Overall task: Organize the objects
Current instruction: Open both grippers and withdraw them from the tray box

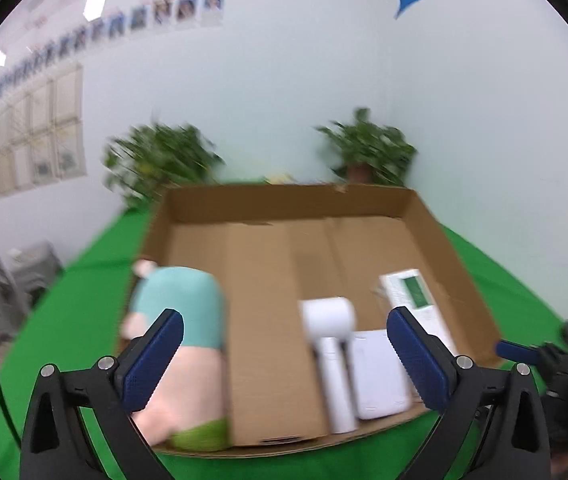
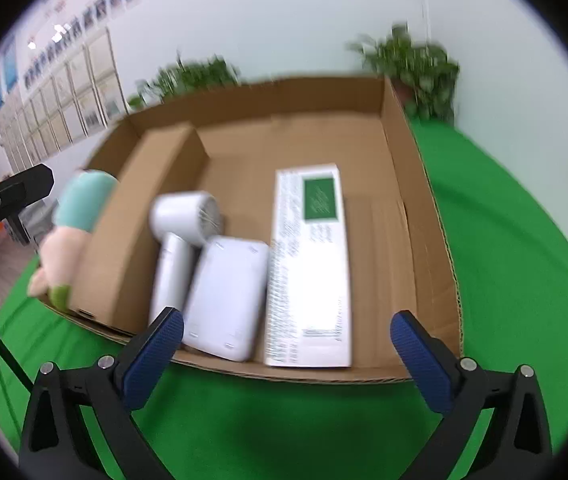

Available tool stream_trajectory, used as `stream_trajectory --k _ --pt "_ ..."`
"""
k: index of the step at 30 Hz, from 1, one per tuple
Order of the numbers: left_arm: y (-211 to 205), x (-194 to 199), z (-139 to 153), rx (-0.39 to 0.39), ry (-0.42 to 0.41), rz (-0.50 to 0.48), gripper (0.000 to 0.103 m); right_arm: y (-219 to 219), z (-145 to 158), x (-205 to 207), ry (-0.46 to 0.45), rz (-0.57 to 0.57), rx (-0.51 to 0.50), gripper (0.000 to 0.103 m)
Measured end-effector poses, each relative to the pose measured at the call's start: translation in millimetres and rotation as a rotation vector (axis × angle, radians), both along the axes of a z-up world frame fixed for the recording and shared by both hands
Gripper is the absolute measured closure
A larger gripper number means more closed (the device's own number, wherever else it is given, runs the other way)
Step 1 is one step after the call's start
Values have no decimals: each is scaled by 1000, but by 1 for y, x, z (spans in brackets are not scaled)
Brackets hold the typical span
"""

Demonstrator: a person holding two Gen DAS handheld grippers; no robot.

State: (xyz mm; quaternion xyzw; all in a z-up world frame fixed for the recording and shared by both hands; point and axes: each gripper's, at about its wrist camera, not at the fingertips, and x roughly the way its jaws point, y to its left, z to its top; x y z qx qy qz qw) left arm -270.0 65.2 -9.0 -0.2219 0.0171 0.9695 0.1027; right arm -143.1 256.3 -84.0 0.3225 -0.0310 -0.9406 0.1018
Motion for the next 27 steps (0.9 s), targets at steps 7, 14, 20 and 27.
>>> stream_trajectory --k 7,14,20,27 --pt "-12 8 -51 -76 12 94 0 -47 -20 -13 112 -74 15 0" --pt "12 -36 -129 -135 -50 127 0 -60 -31 9 107 -127 94 0" --pt "10 -39 -133 -103 -52 135 0 -65 -37 5 86 -125 148 0" --pt "8 -32 -122 -110 -53 140 0 -64 -38 6 75 -125 148 0"
